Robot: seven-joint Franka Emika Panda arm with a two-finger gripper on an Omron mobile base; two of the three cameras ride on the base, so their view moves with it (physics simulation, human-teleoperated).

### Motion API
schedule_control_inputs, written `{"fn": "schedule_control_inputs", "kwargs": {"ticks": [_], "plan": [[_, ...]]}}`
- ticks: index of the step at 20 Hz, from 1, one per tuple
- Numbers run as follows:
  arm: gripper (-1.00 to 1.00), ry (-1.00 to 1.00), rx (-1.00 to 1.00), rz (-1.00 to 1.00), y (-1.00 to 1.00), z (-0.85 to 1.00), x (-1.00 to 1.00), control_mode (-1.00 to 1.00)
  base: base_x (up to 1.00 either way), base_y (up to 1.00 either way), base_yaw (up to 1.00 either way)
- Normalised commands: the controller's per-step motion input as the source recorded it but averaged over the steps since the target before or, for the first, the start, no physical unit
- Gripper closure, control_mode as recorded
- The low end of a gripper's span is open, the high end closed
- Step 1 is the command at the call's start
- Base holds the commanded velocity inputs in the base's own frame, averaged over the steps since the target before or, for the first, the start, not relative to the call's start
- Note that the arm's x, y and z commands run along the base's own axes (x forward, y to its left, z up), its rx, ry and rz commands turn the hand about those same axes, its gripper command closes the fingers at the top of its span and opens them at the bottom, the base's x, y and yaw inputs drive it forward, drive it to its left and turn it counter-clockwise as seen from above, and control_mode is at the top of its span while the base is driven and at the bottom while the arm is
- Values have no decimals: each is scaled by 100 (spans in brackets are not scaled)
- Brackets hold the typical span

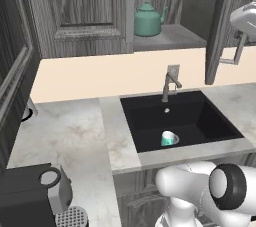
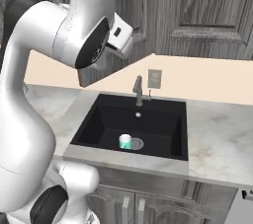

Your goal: Open the cabinet, pick the kettle from the cabinet, and place it in the sink.

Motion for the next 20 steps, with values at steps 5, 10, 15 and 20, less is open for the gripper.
{"fn": "schedule_control_inputs", "kwargs": {"ticks": [5, 10, 15, 20], "plan": [[-100, 1, 7, 1, -34, -8, -25, -100, 0, 0, 0], [-100, 1, 5, 0, 2, -20, -15, -100, 0, 0, 0], [-100, 1, 0, 0, 25, -19, -20, -100, 0, 0, 0], [-100, 0, 0, -1, 24, -12, -28, -100, 0, 0, 0]]}}
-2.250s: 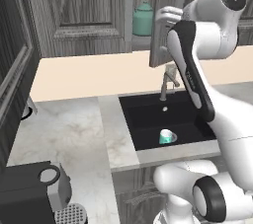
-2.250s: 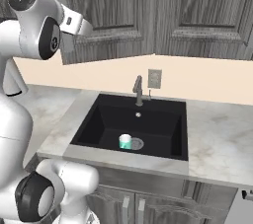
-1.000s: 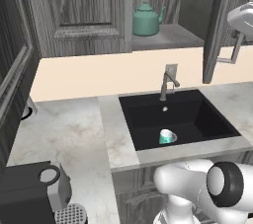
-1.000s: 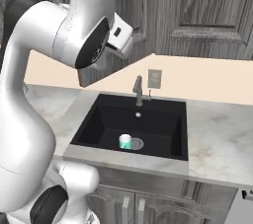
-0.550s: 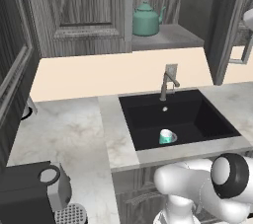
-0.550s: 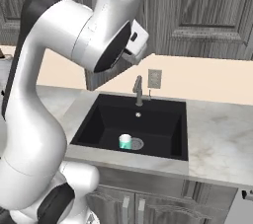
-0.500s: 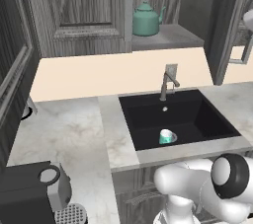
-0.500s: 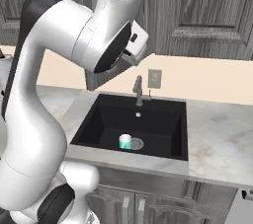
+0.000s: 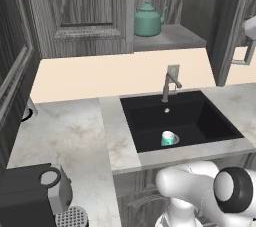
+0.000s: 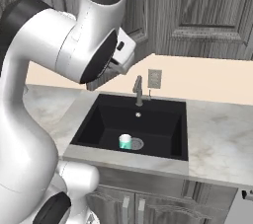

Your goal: Open the cabinet, pick the kettle from the cabinet, and place it in the sink.

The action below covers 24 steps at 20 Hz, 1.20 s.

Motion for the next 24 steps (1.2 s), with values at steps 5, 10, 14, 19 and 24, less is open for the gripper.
{"fn": "schedule_control_inputs", "kwargs": {"ticks": [5, 10, 14, 19, 24], "plan": [[-100, 3, 0, -12, 41, -10, -7, -100, 0, 0, 0], [-100, 14, -1, -13, 37, -1, -13, -100, 0, 0, 0], [-100, 9, -1, -18, 49, -5, 1, -100, 0, 0, 0], [-100, 0, 0, -24, 41, -16, 27, -100, 0, 0, 0], [-100, 0, 0, -30, 31, -13, 37, -100, 0, 0, 0]]}}
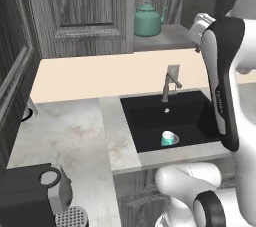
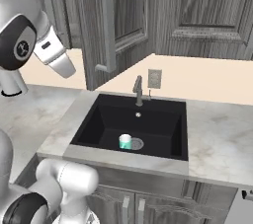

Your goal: Open the cabinet, pick the kettle from the cabinet, and place it in the sink.

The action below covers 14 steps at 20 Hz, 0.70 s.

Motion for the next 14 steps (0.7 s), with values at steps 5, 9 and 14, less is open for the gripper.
{"fn": "schedule_control_inputs", "kwargs": {"ticks": [5, 9, 14], "plan": [[-100, 0, 2, -35, 20, -15, 41, -100, 0, 0, 0], [-100, -3, 9, -27, 6, -13, 41, -100, 0, 0, 0], [-100, -3, 4, -25, 3, -15, 42, -100, 0, 0, 0]]}}
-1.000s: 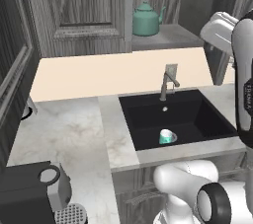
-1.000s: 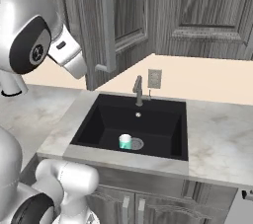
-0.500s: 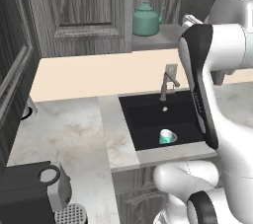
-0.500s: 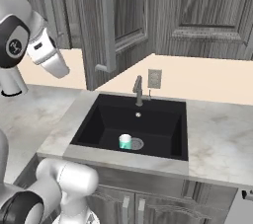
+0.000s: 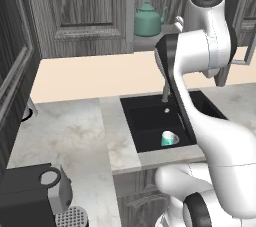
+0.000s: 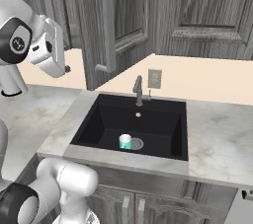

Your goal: Open the cabinet, pick the kettle from the cabinet, and place it in the sink.

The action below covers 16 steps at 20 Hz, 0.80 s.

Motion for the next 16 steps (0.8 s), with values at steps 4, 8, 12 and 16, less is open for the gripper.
{"fn": "schedule_control_inputs", "kwargs": {"ticks": [4, 8, 12, 16], "plan": [[-100, -18, 10, -15, -7, -10, 32, -100, 0, 0, 0], [-100, -27, 8, -18, -4, -6, 28, -100, 0, 0, 0], [-100, -20, 10, -16, -13, -2, 23, -100, 0, 0, 0], [-100, -21, 5, -23, -15, -1, 16, -100, 0, 0, 0]]}}
